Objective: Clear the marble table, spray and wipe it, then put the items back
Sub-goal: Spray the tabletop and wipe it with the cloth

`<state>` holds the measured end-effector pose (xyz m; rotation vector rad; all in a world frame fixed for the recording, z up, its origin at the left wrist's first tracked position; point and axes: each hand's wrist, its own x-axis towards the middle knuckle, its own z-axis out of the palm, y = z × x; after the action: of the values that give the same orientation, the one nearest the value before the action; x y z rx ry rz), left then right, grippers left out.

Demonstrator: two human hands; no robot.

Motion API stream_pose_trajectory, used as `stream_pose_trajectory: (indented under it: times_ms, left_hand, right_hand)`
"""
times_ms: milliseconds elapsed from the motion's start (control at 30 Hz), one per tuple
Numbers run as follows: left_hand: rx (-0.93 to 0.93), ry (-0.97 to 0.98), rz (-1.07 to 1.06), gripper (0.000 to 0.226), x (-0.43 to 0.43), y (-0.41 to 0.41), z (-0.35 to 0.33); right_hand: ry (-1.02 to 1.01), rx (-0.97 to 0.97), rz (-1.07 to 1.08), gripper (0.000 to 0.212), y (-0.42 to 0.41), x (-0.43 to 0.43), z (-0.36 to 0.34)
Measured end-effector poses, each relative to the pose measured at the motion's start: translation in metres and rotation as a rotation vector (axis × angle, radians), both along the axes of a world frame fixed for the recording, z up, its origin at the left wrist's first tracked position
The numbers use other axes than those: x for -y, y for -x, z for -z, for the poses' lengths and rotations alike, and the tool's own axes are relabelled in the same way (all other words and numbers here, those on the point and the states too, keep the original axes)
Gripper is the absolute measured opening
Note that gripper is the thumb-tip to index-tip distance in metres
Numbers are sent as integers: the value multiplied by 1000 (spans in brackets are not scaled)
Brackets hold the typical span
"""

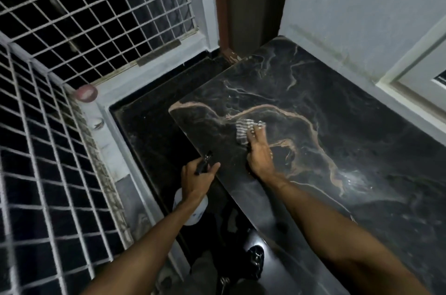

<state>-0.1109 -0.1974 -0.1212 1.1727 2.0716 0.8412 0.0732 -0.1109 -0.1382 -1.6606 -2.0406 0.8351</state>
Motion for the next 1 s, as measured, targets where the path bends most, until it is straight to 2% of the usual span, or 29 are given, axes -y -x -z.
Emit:
stream_pose_trajectory:
  times_ms: [67, 100, 133, 200, 233, 333, 367, 400, 467, 500, 533, 633, 667, 700, 767, 800, 833, 900, 933, 967, 1000]
  left_hand:
    - [-7, 0, -12, 34, 7, 6, 0]
    - [-5, 1, -37, 36, 10, 8, 0]
    - [-4, -1, -65, 39, 12, 11, 2]
    - [-26, -11, -89, 44, 21, 15, 5]
    - [-37, -18, -84, 45, 25, 15, 5]
    - [-43, -24, -21, 36, 36, 11, 0]
    - [-41, -23, -2, 33, 36, 10, -1]
    - [-26, -20, 12, 33, 38, 7, -1]
    - [10, -13, 29, 32, 40, 0, -2]
    - [11, -13, 42, 30, 41, -6, -4]
    - [7, -17, 64, 30, 41, -13, -6]
    - [6, -41, 130, 30, 36, -36, -8]
    - [14, -39, 152, 29, 31, -46, -9]
    - [28, -36, 173, 29, 27, -51, -11]
    - [64, -24, 236, 33, 18, -63, -16]
    - [79, -22, 258, 34, 14, -68, -19]
    - [85, -24, 271, 34, 12, -72, -21]
    - [31, -51, 318, 34, -1, -84, -23]
    - [4, -60, 324, 34, -7, -88, -23]
    - [-3, -58, 328, 33, -17, -94, -25]
    - [2, -47, 334, 33, -25, -98, -27]
  right_hand:
    - [-72, 8, -368, 72, 17, 2, 0]
    - [-74, 7, -453, 71, 21, -4, -1]
    - [-59, 0, -430, 69, 23, -11, 2]
    - [-3, -1, -249, 66, 32, -8, 2]
    - [-13, -4, -265, 67, 36, 2, 0]
    - [-85, 19, -598, 73, 15, 41, 7]
    - [-78, 25, -562, 73, 0, 45, 8]
    - [-51, 10, -407, 74, -17, 45, 10]
    - [30, -15, 65, 75, -47, 41, 8]
    - [44, 16, 181, 76, -55, 44, 4]
    - [37, 42, 174, 76, -61, 50, 0]
    - [-20, 72, -234, 79, -82, 73, -2]
    - [-8, 59, -241, 80, -95, 74, -2]
    - [14, 36, -133, 80, -105, 72, -2]
    - [57, -23, 300, 75, -119, 72, -8]
    - [60, -17, 409, 73, -119, 73, -11]
    - [43, -8, 354, 72, -114, 79, -12]
    - [-17, 28, 55, 71, -116, 92, -8]
    - [-39, 32, -14, 72, -121, 93, -5]
    - [-29, 3, 64, 72, -131, 88, -2]
    - [15, -25, 258, 72, -139, 84, -2]
